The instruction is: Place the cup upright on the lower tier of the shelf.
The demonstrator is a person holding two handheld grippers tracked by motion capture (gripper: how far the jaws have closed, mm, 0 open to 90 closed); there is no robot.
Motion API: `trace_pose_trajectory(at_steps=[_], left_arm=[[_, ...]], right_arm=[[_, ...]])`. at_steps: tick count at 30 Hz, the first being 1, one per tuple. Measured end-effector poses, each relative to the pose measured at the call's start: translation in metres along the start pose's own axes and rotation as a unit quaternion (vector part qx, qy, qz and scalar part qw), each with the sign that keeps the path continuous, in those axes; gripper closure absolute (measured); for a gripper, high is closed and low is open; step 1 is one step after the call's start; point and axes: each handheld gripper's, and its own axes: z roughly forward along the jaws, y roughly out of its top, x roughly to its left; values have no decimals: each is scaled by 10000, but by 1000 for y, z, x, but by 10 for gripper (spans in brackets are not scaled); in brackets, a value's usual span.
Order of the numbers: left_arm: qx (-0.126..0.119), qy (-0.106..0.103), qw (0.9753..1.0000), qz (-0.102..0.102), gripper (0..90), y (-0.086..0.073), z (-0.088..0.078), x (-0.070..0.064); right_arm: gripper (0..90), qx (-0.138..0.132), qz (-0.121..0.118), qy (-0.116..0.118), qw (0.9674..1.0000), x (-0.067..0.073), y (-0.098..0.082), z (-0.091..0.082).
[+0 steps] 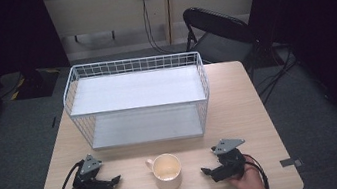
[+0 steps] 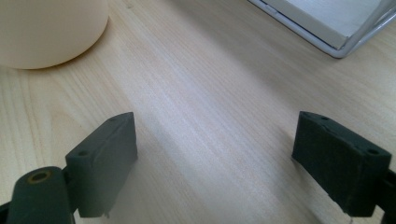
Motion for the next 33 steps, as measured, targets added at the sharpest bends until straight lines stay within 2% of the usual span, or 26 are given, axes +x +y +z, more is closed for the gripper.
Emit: trace_pose_trajectory(at_steps=[13,16,20,24,27,29,32,33], left_arm=[[-2,0,10000,-2,72,0,0,0],[-2,0,10000,-3,72,0,0,0],[-1,-1,10000,-3,72,0,0,0],[-8,-10,10000,-31,72,0,0,-1],[-9,-6,10000,-26,72,0,0,-1],[-10,-7,10000,-35,72,0,0,-1],[-10,-7,10000,-33,72,0,0,-1],[-9,-6,10000,-31,72,0,0,-1]], right_arm=[[132,9,88,-75,9999,2,0,0],[152,223,211,-149,9994,4,5,-2],[204,239,431,10,9988,6,13,-7],[206,96,410,56,9991,9,22,-13],[214,141,391,49,9991,11,27,-14],[220,159,348,171,9991,14,30,-13],[220,177,279,165,9993,15,33,-13],[230,161,281,250,9992,16,35,-13]])
